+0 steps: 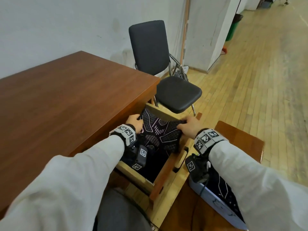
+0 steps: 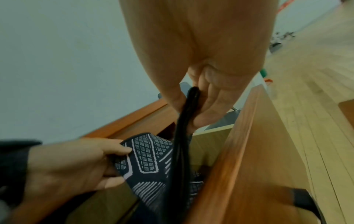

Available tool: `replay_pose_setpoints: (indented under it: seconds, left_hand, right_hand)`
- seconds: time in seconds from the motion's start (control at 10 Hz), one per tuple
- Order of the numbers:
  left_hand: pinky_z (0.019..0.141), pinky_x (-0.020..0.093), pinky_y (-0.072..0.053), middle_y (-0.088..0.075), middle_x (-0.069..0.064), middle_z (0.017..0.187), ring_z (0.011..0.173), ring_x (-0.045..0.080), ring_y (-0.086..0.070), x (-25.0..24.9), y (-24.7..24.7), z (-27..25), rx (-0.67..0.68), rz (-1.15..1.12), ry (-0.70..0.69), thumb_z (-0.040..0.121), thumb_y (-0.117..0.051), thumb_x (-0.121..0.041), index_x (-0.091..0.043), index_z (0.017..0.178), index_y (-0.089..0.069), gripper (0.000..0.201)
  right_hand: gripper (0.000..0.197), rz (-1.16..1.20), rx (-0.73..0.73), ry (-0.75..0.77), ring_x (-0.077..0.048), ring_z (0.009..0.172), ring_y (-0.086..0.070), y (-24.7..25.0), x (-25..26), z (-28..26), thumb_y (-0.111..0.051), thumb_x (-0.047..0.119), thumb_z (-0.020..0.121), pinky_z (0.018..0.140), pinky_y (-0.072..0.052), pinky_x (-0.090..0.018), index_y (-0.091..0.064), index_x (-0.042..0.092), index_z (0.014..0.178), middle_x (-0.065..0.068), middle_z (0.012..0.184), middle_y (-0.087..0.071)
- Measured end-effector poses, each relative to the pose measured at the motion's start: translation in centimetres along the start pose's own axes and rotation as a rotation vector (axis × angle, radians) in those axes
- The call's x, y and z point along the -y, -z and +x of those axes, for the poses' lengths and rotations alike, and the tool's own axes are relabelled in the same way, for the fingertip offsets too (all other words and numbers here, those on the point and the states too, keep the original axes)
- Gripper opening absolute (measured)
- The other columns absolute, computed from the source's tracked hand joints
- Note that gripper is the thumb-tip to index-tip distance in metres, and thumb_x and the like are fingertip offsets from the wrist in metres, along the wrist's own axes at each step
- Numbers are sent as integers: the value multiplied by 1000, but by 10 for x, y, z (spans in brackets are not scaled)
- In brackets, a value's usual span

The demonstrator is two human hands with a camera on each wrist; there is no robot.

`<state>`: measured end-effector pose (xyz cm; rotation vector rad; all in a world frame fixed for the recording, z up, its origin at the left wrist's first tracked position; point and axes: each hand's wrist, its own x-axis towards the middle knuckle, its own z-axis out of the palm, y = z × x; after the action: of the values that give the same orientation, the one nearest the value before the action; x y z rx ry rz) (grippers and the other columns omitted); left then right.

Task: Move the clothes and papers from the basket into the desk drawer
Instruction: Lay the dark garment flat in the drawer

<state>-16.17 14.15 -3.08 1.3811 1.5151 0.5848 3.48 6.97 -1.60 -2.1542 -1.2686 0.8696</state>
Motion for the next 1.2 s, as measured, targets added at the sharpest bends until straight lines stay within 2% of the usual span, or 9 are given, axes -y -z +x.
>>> replay_pose_setpoints:
  seconds: [0.1,0.2,0.3,0.4,0.6,0.7,0.8,1.0,1.2]
  left_hand:
    - [89,50,-53,-53,12,109,82,31,-61,11,-4,13,-3,59,67,100,-36,-11,-3,113,-58,26]
    - [91,48,-52,-56,16,119,91,33,-61,26,-9,28,12,103,135,101,-33,-11,0,120,-53,30]
    - [98,44,-47,-52,25,130,117,39,-55,47,-14,49,-42,173,205,100,-34,-13,6,128,-46,36]
    - [96,46,-50,-56,30,126,112,42,-59,62,-20,61,-48,193,205,99,-37,-14,10,129,-43,39]
    - [69,42,-52,-55,32,123,102,46,-63,65,-34,70,-44,87,260,99,-37,-8,7,139,-28,44]
    - [72,42,-55,-59,26,117,98,44,-64,68,-38,78,-15,60,285,101,-32,-7,2,140,-28,40]
    - [40,21,-49,-56,5,81,59,21,-63,73,-42,87,-58,55,283,101,-31,-6,-9,137,-33,35]
    - [41,27,-51,-58,19,124,52,20,-58,86,-47,100,-110,-7,299,99,-30,1,-9,136,-37,40]
    - [29,18,-42,-57,20,125,50,17,-56,94,-45,102,-153,-19,287,99,-31,-1,-9,140,-34,42]
  right_hand:
    - [36,-170,17,124,-21,89,-60,-17,2,13,-59,15,90,64,-45,-16,-50,12,125,-7,113,-58]
    - [38,-252,47,211,-23,93,-58,-31,2,24,-60,14,89,75,-46,-27,-46,12,125,-10,116,-60]
    - [34,-327,71,246,-24,86,-60,-39,2,36,-59,19,90,75,-52,-34,-44,13,119,-8,102,-62]
    - [28,-404,73,252,-21,73,-57,-45,-3,44,-55,21,91,57,-44,-28,-41,16,114,1,81,-56]
    - [20,-566,58,216,-26,69,-55,-55,-10,56,-50,17,90,57,-43,-32,-37,14,105,-1,72,-50]
    - [20,-673,84,227,-25,68,-53,-58,-11,56,-51,17,91,57,-43,-33,-36,13,103,-2,74,-49]
    - [23,-752,121,228,-25,67,-53,-60,-12,58,-51,12,90,58,-44,-33,-41,10,111,-1,73,-50]
    - [30,-943,143,265,-30,96,-60,-65,-14,61,-51,12,89,82,-42,-40,-44,11,118,-8,100,-67]
    - [36,-1041,128,257,-30,108,-56,-68,-15,62,-58,22,87,102,-30,-47,-47,13,120,-6,105,-67]
